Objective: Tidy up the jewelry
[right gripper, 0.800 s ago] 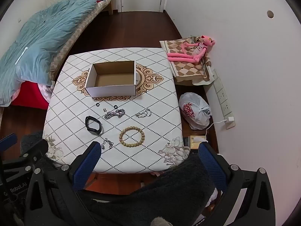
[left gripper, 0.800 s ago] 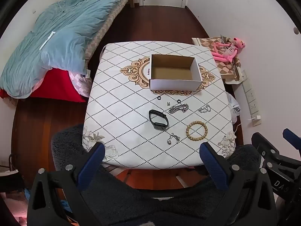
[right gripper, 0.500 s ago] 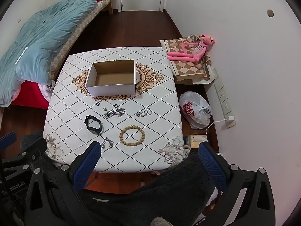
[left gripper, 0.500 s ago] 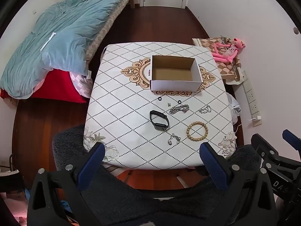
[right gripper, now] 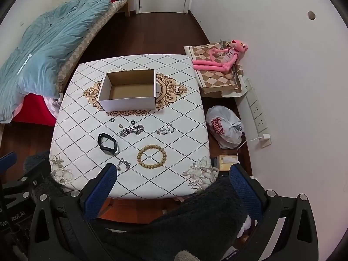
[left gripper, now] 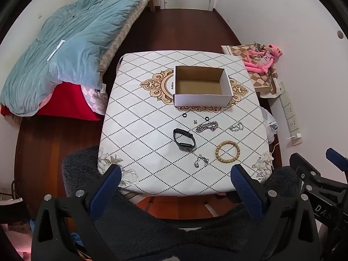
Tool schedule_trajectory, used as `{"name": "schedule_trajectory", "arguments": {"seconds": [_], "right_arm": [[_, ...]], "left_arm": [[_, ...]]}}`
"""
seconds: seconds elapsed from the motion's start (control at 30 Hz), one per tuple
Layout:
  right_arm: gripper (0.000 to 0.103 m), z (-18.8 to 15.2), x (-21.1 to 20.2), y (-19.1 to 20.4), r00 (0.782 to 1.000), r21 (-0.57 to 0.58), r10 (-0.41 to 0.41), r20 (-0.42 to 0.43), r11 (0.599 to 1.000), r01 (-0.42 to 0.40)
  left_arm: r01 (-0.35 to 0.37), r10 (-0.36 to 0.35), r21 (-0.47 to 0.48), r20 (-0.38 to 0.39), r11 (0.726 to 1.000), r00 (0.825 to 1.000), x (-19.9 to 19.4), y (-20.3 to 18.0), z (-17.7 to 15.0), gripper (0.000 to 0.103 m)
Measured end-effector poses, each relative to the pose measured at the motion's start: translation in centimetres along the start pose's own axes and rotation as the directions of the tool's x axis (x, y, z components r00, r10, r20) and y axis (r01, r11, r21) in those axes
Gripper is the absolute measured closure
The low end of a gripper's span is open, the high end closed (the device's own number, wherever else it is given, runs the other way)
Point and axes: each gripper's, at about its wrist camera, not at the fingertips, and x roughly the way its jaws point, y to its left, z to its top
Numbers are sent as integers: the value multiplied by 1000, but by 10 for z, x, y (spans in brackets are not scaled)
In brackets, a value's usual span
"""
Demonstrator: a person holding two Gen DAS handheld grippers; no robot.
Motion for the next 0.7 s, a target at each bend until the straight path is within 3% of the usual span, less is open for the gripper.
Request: {"name": "schedule_trajectory", "arguments": {"seconds": [0.7], "right_arm": [[0, 6, -3, -1, 1000, -2, 1, 2, 1000, -1]], "left_arm": [[-1, 1, 0, 10, 1000, 1000, -3, 2, -3, 1]]}}
